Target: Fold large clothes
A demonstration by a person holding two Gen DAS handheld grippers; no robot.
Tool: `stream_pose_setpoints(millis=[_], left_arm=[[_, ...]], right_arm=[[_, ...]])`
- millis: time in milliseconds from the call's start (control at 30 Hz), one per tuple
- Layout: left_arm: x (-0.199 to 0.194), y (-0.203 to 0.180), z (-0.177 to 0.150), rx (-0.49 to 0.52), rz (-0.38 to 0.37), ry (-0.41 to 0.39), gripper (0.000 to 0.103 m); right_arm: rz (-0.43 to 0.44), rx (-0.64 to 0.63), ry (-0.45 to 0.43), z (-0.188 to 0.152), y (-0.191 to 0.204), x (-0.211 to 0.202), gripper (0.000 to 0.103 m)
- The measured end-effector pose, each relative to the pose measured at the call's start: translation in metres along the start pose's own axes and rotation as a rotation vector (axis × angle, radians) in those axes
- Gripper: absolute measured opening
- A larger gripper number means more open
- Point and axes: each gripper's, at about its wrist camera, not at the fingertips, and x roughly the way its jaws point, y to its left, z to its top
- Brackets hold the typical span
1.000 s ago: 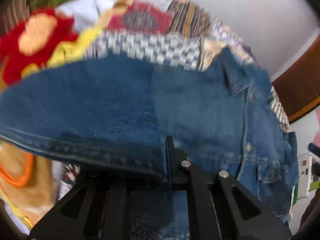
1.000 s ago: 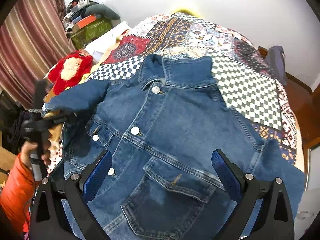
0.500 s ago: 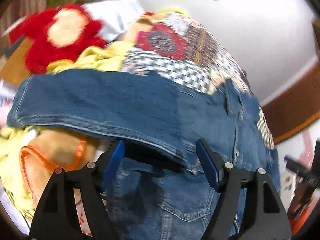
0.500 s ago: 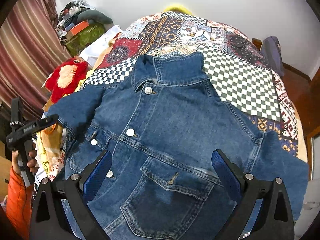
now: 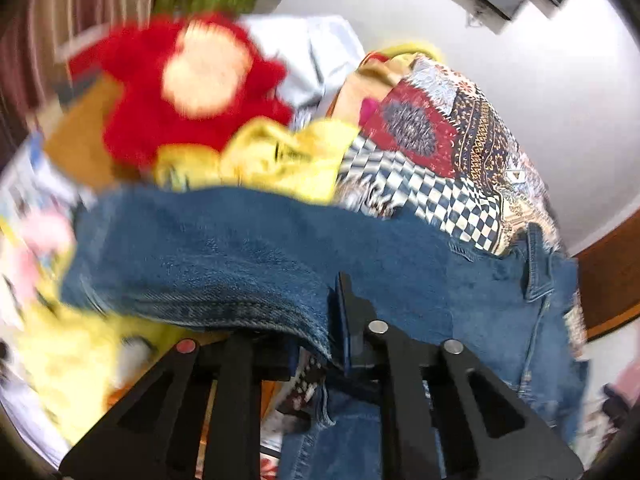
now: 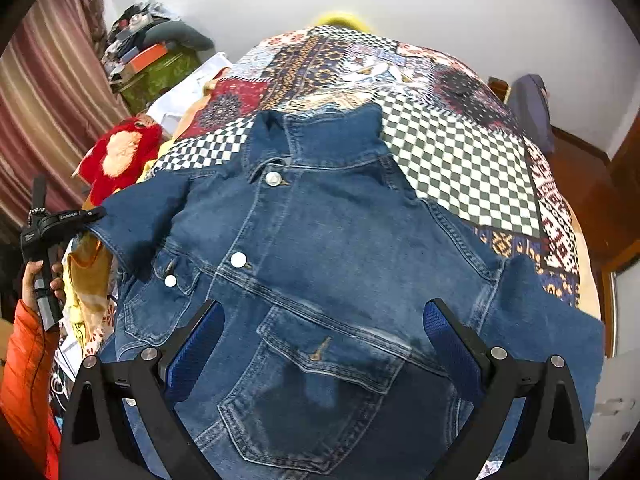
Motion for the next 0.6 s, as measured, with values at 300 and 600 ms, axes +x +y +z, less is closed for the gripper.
stream_pose_setpoints(millis=[300, 600], left_arm=[[-0.065, -0.121, 0.01, 0.27, -0.18, -0.157, 0.012], [0.006, -0.246, -0.081, 0.564, -0.29, 0.127, 0.012]], right_arm=[[0.027, 0.087, -0.021, 0.001, -0.027, -0.01, 0.1], [0.032, 0.114, -0.045, -0.006, -0.043, -0.028, 0.1]])
